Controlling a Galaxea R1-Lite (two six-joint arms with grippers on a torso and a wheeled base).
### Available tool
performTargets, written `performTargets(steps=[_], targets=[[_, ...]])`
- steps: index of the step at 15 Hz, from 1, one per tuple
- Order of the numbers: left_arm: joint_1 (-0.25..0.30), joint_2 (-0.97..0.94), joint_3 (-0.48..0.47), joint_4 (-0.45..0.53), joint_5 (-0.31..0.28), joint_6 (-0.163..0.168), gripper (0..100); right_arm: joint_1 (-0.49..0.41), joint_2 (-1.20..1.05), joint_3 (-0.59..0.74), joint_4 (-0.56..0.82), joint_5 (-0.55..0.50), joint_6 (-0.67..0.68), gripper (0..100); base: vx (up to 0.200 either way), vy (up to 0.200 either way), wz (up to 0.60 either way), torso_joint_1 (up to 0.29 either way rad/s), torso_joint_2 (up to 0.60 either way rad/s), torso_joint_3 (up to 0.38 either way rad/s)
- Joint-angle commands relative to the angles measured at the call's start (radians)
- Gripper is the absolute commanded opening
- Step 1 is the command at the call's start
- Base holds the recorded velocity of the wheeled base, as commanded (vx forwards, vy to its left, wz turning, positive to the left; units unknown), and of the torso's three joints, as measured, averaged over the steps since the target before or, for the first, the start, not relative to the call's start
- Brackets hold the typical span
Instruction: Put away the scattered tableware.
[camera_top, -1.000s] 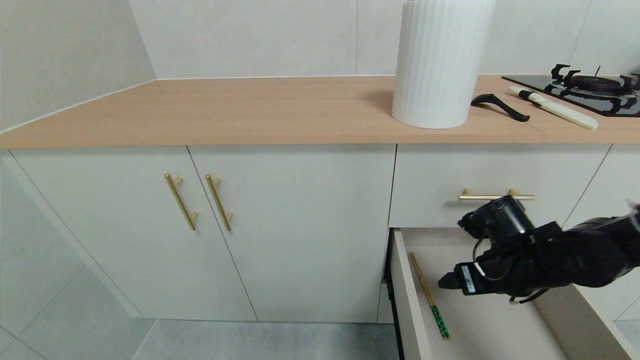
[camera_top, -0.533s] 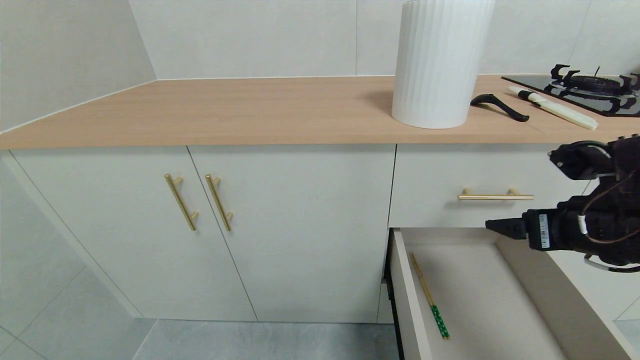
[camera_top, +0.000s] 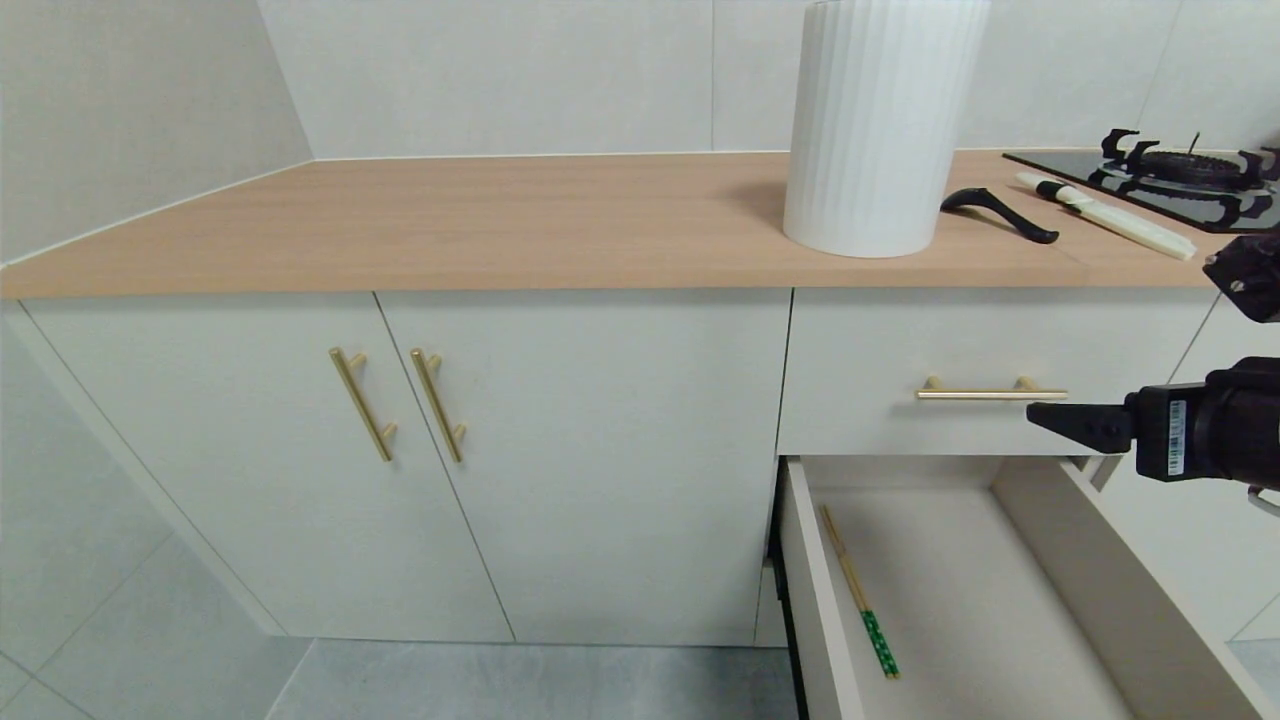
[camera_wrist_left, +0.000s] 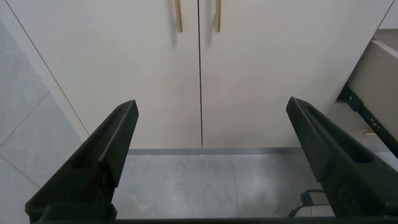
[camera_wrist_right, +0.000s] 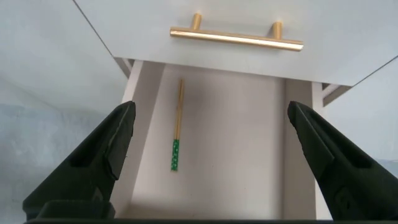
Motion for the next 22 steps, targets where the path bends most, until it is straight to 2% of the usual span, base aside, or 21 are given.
performTargets(steps=[1,6,10,22], targets=[[0.000,0.000,0.000,0.000,0.000,0.000,100,-0.001,-0.007,0.003,-0.009,0.000,0.000,100,0.000,0.000,0.00,0.000,0.00,0.000],[0.000,0.000,0.000,0.000,0.000,0.000,100,-0.015,-0.010,0.002,-0.011,0.000,0.000,100,0.000,0.000,0.00,0.091,-0.20,-0.176],[0.000,0.000,0.000,0.000,0.000,0.000,100,-0.019,-0.006,0.003,-0.013,0.002,-0.002,100,0.000,0.000,0.00,0.090,-0.52,-0.273],[0.000,0.000,0.000,0.000,0.000,0.000,100,-0.025,0.002,0.008,-0.025,0.003,-0.017,100,0.000,0.000,0.00,0.236,-0.47,-0.266]])
